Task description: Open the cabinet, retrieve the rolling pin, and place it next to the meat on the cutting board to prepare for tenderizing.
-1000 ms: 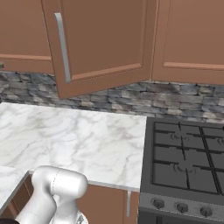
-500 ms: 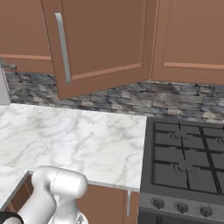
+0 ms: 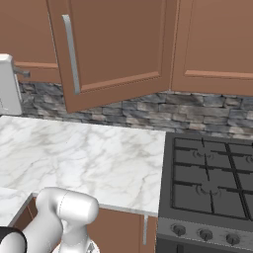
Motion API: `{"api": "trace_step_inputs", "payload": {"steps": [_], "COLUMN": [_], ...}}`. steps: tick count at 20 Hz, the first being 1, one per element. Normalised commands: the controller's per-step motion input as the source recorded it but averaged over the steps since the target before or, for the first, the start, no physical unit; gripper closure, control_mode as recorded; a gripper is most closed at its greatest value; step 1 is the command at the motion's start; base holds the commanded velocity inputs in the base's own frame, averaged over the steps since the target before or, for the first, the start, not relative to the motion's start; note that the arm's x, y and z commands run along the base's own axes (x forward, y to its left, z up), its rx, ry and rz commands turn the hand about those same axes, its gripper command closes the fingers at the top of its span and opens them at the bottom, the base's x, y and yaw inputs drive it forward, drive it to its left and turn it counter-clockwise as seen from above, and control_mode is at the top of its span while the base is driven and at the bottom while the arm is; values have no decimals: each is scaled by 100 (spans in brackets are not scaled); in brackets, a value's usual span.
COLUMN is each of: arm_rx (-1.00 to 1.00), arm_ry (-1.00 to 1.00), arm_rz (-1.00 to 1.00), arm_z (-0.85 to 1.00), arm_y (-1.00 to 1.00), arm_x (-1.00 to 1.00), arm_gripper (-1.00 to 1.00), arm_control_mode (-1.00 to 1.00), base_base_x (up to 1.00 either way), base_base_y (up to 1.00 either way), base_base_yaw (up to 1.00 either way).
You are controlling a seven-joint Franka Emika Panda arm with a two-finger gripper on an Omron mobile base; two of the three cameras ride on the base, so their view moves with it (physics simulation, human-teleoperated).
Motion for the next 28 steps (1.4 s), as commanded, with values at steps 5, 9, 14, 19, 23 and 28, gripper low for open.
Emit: {"api": "trace_step_inputs", "payload": {"steps": [5, 9, 14, 19, 23, 28], "arm_rx": [0, 0, 0, 1, 2, 1], "arm_ry": [3, 0, 0, 0, 0, 0], "arm_rz": [-10, -9, -5, 0, 4, 5], "arm_z": [0, -2, -4, -7, -8, -7], "arm_y": [-19, -27, -28, -16, -2, 0], "arm_x": [19, 7, 11, 27, 28, 21], "arm_gripper": [-100, -100, -100, -100, -100, -100], "arm_control_mode": [-100, -100, -100, -100, -100, -100], "base_base_x": [0, 0, 0, 0, 0, 0], "base_base_y": [0, 0, 0, 0, 0, 0], "base_base_yaw": [0, 0, 0, 0, 0, 0]}}
